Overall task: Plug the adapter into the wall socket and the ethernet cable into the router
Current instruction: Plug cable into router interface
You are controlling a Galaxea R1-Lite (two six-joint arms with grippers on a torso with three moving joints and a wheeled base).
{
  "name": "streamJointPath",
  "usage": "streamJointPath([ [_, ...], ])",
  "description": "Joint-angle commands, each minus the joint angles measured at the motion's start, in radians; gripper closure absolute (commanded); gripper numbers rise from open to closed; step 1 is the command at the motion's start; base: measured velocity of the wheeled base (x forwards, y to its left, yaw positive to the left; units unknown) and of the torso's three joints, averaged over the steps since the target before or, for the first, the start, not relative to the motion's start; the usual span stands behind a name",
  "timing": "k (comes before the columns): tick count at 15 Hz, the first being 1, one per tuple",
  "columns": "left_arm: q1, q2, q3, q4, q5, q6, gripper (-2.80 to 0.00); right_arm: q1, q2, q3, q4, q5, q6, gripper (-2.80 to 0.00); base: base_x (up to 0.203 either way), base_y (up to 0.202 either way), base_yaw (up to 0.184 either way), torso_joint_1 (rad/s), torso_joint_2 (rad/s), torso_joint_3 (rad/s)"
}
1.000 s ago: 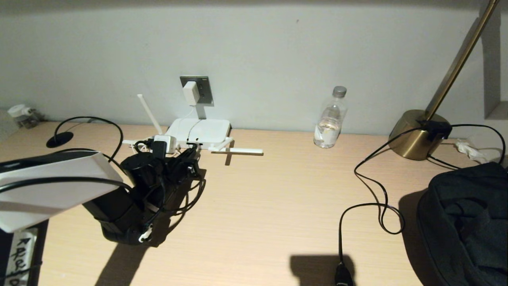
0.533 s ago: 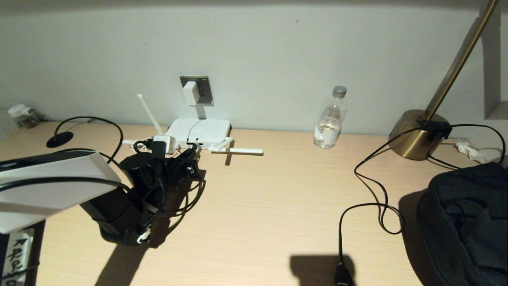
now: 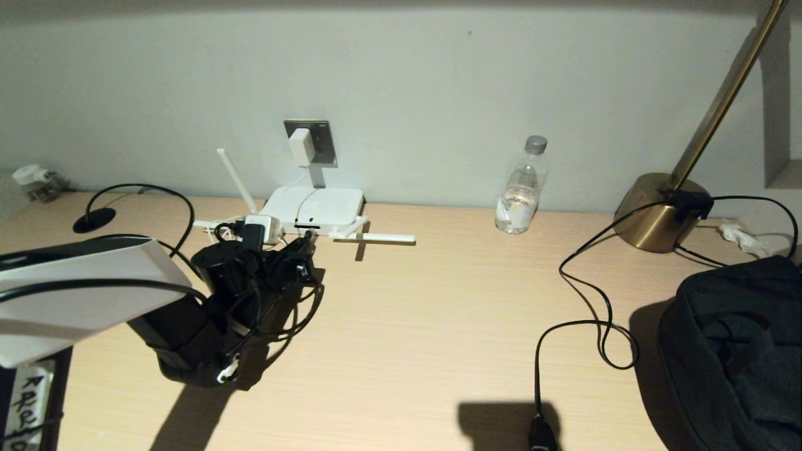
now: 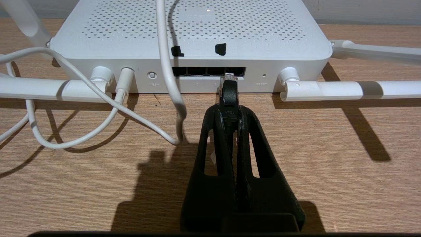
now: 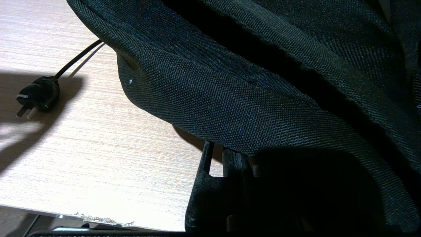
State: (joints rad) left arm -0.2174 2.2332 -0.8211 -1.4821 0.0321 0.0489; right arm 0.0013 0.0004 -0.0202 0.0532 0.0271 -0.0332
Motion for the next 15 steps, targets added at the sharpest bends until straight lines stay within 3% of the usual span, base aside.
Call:
streamJointPath([
  [1,0.002,0.003,-0.004,-0.009,0.001,0.000,0.00,0.000,0.000,0.000,0.000,0.001,-0.001,0.00,0.000,0.000,0.000,0.000,0.00,0.000],
  [15,0.017,0.010,-0.039,0.026,0.002,0.003,0.00,0.000,0.000,0.000,0.000,0.001,-0.001,0.00,0.000,0.000,0.000,0.000,0.00,0.000],
])
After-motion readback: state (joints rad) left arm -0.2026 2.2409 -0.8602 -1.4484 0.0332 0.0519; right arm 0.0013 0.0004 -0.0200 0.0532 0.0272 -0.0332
